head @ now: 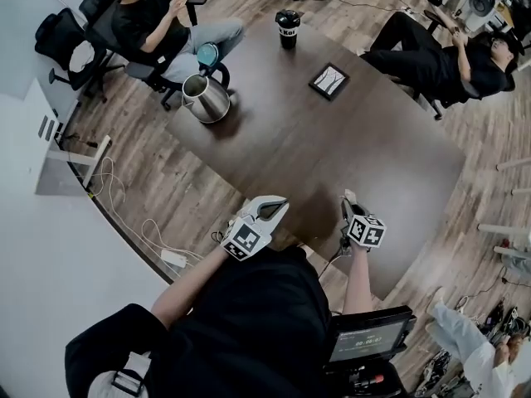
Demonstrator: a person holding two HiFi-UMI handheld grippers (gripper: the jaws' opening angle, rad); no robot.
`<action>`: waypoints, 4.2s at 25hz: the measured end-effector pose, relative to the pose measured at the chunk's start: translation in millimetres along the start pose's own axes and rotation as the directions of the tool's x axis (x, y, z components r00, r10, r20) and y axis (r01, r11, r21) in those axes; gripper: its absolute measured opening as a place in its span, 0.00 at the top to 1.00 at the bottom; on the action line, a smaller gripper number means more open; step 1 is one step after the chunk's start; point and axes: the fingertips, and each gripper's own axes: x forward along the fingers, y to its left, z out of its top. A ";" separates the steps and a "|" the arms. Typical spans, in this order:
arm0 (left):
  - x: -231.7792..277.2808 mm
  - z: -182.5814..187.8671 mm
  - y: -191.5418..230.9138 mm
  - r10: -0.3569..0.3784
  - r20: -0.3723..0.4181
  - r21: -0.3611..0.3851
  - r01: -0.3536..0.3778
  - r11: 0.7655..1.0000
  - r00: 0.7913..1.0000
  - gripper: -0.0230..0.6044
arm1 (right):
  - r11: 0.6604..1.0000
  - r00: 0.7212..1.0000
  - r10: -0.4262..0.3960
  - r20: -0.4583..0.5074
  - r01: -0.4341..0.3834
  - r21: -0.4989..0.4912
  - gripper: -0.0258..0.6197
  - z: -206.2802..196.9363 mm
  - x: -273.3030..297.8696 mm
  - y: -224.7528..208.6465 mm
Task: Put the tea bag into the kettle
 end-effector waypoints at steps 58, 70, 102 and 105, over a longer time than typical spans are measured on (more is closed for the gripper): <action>43.0 30.6 -72.8 -0.276 0.076 0.069 0.271 0.960 0.958 0.96 | 0.922 0.755 0.201 0.624 -0.362 0.141 0.91 39.7 -154.4 110.0; 47.9 24.4 -69.3 -0.293 0.072 0.045 0.290 0.956 0.953 0.96 | 0.903 0.745 0.205 0.634 -0.394 0.171 0.91 42.5 -150.5 117.3; -54.0 189.7 4.6 -0.231 0.416 0.197 0.161 0.967 0.879 0.96 | 0.862 0.562 0.216 0.798 0.274 -0.426 0.91 177.0 -230.9 243.7; -56.0 193.7 13.7 -0.187 0.426 0.145 0.137 0.980 0.885 0.96 | 0.860 0.568 0.224 0.792 0.268 -0.435 0.91 180.2 -227.5 246.0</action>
